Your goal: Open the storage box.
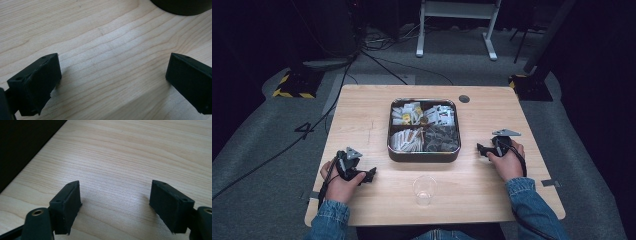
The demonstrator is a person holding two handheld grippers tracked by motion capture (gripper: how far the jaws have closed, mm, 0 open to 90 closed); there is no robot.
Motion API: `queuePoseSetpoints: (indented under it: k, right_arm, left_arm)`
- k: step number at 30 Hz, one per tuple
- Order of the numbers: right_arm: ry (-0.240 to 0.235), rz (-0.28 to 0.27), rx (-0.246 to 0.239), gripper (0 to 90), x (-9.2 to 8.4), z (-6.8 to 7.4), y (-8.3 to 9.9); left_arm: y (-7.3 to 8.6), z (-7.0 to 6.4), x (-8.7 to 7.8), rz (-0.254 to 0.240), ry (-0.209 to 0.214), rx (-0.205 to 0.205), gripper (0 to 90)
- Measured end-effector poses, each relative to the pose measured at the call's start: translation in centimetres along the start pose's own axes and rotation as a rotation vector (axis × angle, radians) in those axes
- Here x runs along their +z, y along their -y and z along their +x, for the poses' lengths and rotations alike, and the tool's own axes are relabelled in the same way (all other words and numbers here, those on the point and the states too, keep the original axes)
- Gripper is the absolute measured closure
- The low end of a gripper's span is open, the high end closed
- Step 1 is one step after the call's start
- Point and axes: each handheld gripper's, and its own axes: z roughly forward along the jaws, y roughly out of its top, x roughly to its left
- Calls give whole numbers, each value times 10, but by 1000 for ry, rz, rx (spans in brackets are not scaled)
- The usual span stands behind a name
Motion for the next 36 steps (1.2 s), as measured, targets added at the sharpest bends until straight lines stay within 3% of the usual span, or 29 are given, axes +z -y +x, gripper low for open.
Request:
queuePoseSetpoints:
  k: [9, 11, 14, 20, 24, 28, 36]
  right_arm:
    - [16, -3, 15, 254, 0, 2, 0]
    - [5, -3, 14, 219, 0, 1, 0]
    - [-15, 11, -24, 174, 1, 2, 0]
    - [-22, 2, -20, 224, 0, 1, 0]
    - [-54, -3, -22, 297, -3, -1, 0]
    - [-82, -43, -18, 297, -15, 3, -6]
    - [-150, -71, -26, 341, -34, 20, -33]
  left_arm:
    - [0, 1, 0, 6, 6, 7, 1]
    - [-1, 0, 1, 5, 8, 11, 1]
    - [-1, 0, 1, 5, 10, 11, 1]
    - [-1, 0, 1, 5, 9, 11, 1]
    - [-1, 1, 0, 6, 9, 12, 2]
    - [1, 1, -1, 5, 16, 23, 3]
    - [0, 2, 0, 3, 17, 24, 3]
